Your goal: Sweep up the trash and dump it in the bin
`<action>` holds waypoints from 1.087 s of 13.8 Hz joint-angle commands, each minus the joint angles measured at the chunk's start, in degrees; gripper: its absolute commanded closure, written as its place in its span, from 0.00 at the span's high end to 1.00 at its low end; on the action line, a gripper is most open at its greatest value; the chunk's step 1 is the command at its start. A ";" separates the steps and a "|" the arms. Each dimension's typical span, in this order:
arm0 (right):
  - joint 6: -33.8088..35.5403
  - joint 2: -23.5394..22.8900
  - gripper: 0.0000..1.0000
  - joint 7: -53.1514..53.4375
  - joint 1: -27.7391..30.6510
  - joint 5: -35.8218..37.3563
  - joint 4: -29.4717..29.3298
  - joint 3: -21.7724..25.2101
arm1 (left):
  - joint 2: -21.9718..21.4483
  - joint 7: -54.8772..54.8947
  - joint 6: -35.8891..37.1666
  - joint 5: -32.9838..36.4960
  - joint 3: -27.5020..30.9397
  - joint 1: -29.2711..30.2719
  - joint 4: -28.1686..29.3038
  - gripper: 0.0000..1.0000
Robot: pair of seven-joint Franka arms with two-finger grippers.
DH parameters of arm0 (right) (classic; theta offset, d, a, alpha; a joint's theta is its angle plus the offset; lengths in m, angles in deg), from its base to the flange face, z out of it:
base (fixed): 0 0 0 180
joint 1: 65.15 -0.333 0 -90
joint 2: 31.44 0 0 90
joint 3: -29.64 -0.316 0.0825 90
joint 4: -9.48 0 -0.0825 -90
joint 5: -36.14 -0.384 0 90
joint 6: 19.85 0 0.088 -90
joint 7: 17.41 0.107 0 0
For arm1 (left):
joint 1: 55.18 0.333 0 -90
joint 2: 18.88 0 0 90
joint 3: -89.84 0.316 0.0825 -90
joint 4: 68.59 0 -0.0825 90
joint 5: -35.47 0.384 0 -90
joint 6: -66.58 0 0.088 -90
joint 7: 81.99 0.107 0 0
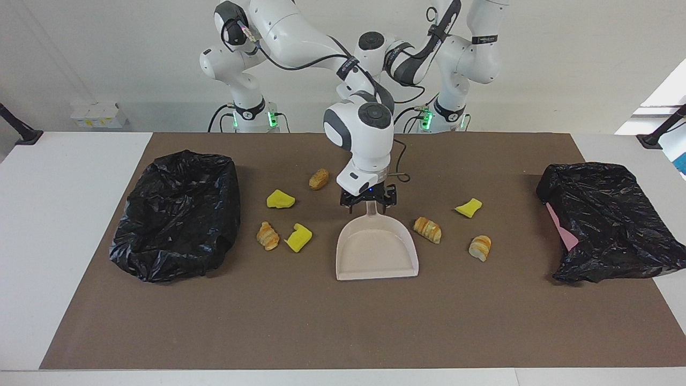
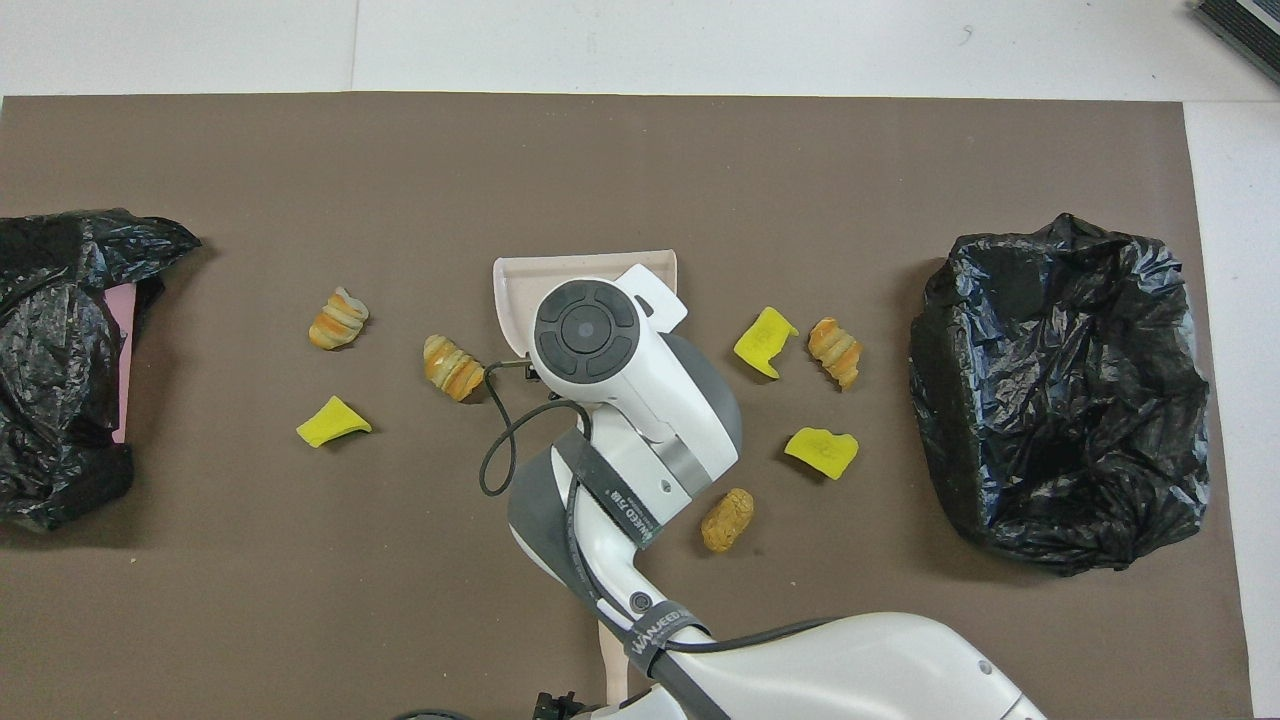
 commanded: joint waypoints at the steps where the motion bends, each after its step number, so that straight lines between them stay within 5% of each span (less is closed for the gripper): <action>1: -2.50 -1.09 1.00 -0.07 -0.74 0.49 -0.80 0.13 | 1.34 -0.73 -2.57 -0.72 0.70 -0.94 -0.10 0.97; 5: -3.13 -0.13 1.00 -4.45 -0.04 -0.13 2.63 -0.22 | 2.48 -0.64 -2.84 -0.54 0.70 -0.76 -0.55 0.81; 6: -3.13 -0.13 1.00 -4.55 0.05 -0.22 2.72 -0.22 | 2.57 -0.47 -2.84 -0.10 0.70 -0.59 -0.81 0.68; 8: -3.13 -0.13 0.87 -4.55 -0.04 -0.31 2.81 -0.22 | 2.57 -0.02 -2.84 0.25 0.79 -0.41 -0.81 0.09; 9: -3.04 -0.13 0.73 -4.55 0.05 -0.31 2.81 -0.22 | 2.57 -0.02 -2.84 0.25 0.79 -0.32 -0.81 0.00; 13: -2.96 0.22 0.65 -4.55 0.05 -2.42 3.42 -0.30 | 1.61 -0.20 -0.48 0.25 0.96 3.71 -0.55 0.00; 15: -2.78 0.22 0.52 -4.55 0.05 -2.42 3.33 -0.30 | 0.56 -0.81 2.25 0.34 1.05 7.30 -0.28 0.00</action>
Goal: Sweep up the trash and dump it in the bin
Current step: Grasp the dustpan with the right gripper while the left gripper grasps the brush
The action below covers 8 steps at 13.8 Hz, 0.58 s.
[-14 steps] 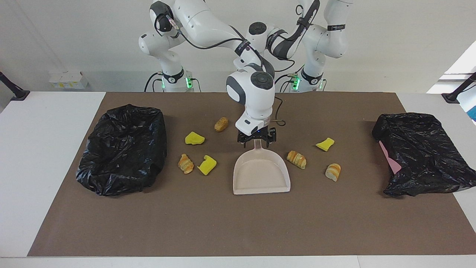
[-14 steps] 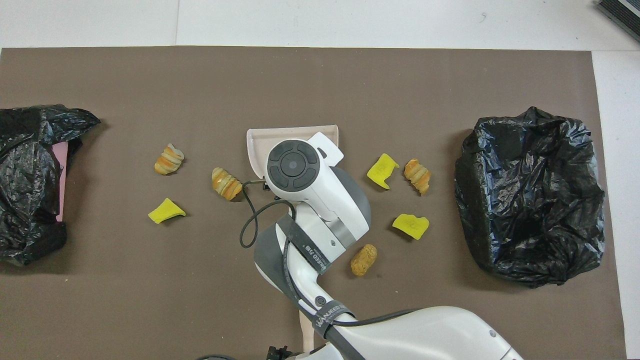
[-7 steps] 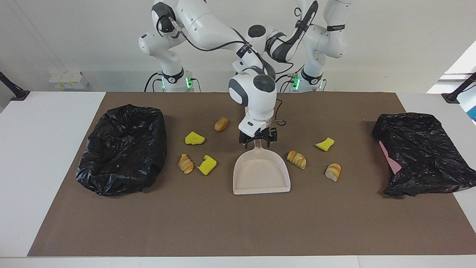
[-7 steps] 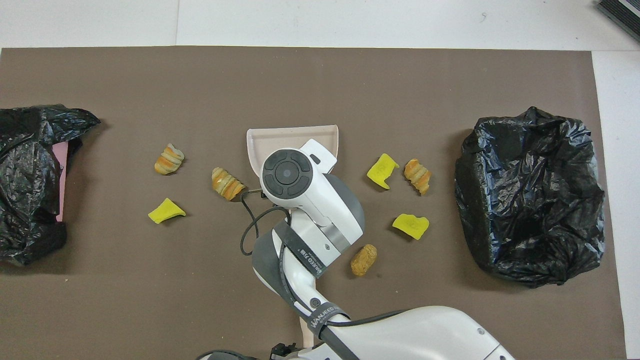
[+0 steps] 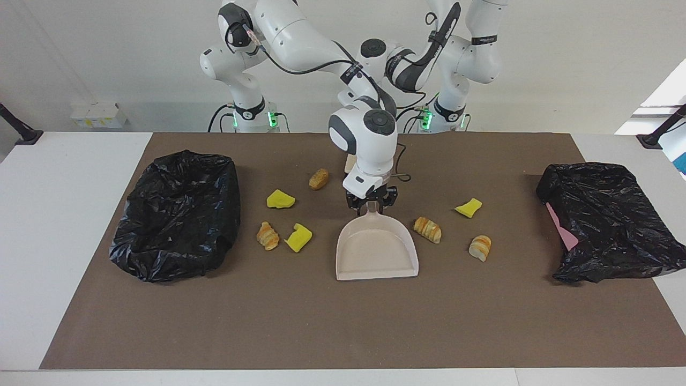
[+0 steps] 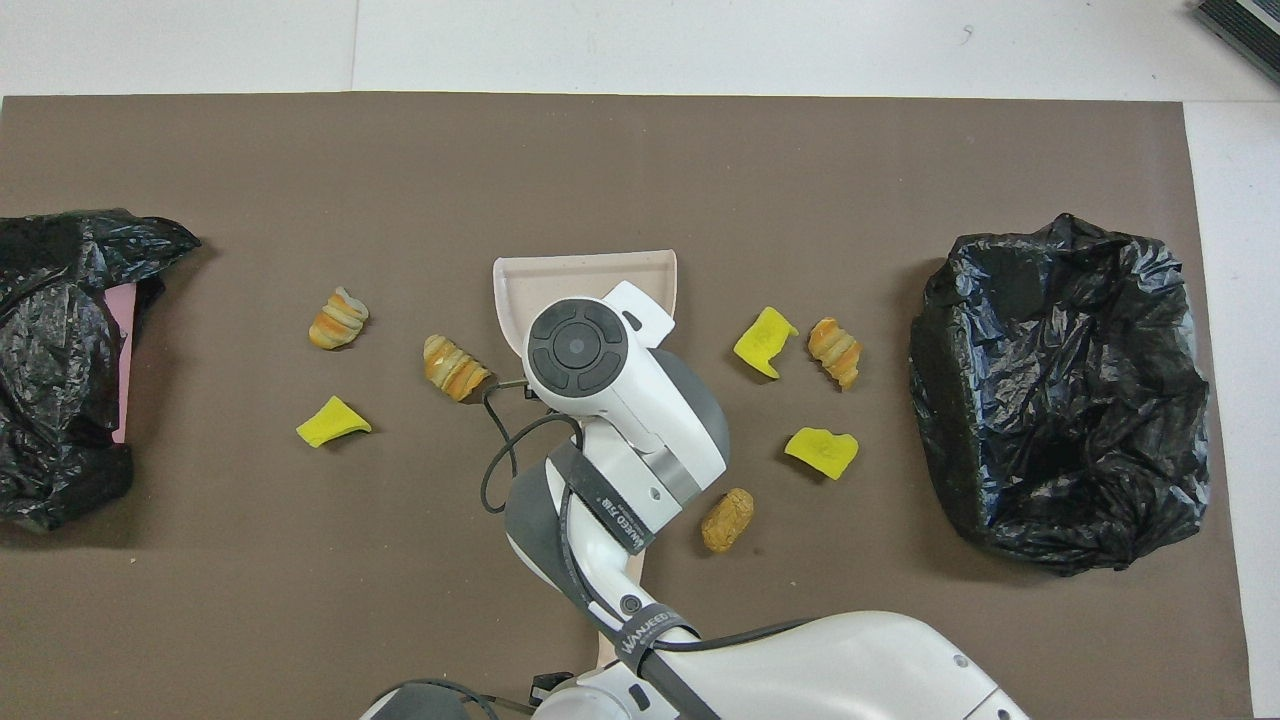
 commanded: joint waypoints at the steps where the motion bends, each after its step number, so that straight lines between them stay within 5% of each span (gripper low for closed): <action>1: -1.24 0.79 0.44 -1.44 0.58 -1.64 1.30 -0.35 | -2.30 -0.68 4.00 0.28 -0.08 5.49 0.35 0.00; 3: -0.80 0.79 0.32 -1.44 0.58 -1.64 1.30 -0.26 | -4.15 -3.57 5.59 0.28 0.09 9.17 0.35 0.00; 6: -0.28 1.05 0.00 -1.09 0.49 -1.73 1.39 -0.35 | -6.43 -4.11 9.36 3.86 0.09 15.15 -0.17 0.00; 8: -0.19 1.93 0.00 -3.27 0.84 -1.55 1.39 -0.26 | -8.53 -3.76 13.05 5.63 0.18 18.06 -0.35 0.00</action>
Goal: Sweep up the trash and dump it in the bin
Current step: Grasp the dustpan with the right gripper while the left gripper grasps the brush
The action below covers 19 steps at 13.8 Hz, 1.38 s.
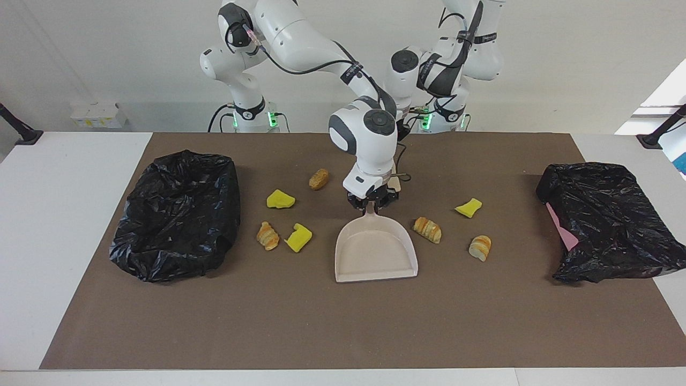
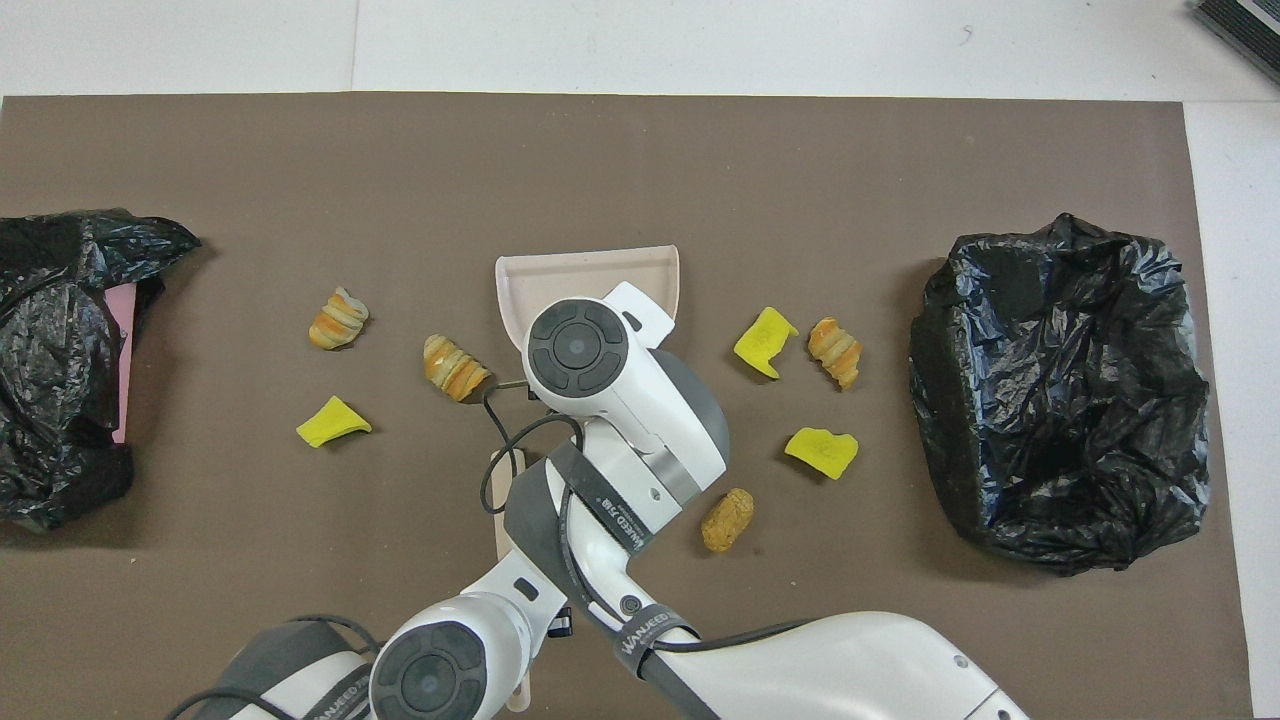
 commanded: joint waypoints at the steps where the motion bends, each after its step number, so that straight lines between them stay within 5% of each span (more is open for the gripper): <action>1: -0.19 2.36 0.00 -5.31 1.20 -1.43 1.41 -0.17 | -4.76 -0.88 5.27 2.41 -0.54 4.26 -0.12 0.00; 8: -0.19 9.12 0.00 -25.77 5.24 -1.43 7.11 -0.17 | -3.63 2.11 5.12 6.09 -0.80 20.07 -4.51 0.00; 14: 0.33 10.80 0.00 -51.78 6.82 -1.52 9.93 -0.17 | 2.61 8.07 3.52 6.11 -0.63 36.15 -8.82 0.00; 19: 0.33 10.63 0.00 -71.85 8.14 -1.26 10.28 -0.17 | 6.48 8.88 2.74 5.76 -0.80 37.23 -8.03 0.00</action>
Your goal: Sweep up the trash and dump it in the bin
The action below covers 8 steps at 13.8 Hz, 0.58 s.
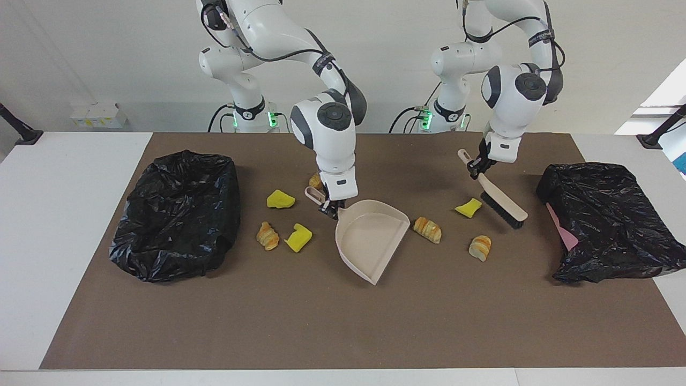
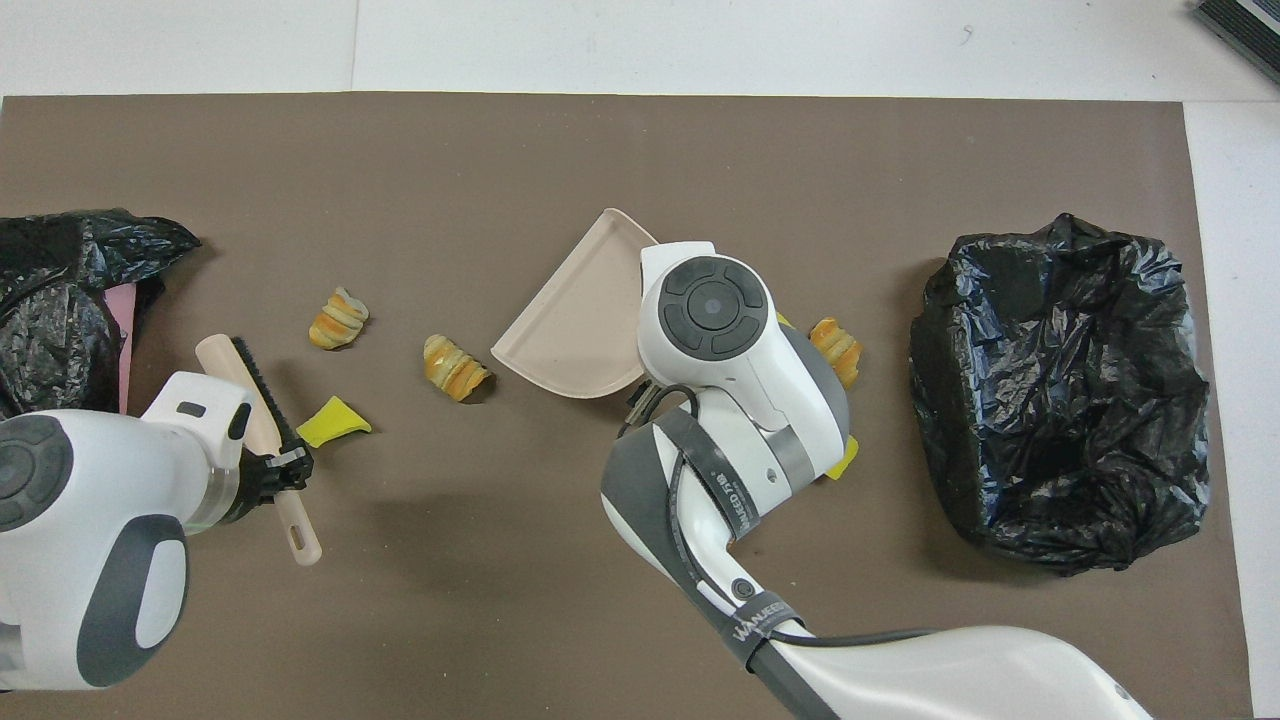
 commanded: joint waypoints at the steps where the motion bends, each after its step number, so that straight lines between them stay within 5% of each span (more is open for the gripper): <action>1: -0.38 1.43 0.00 -6.30 -0.18 -1.11 1.85 -0.34 | 3.03 -0.72 -0.88 -0.06 -0.65 -0.90 -0.96 0.00; 8: -0.91 -0.15 0.00 -16.24 -0.98 1.18 1.50 -0.43 | 11.39 -8.71 -4.22 -5.25 -0.74 -7.85 -9.20 0.00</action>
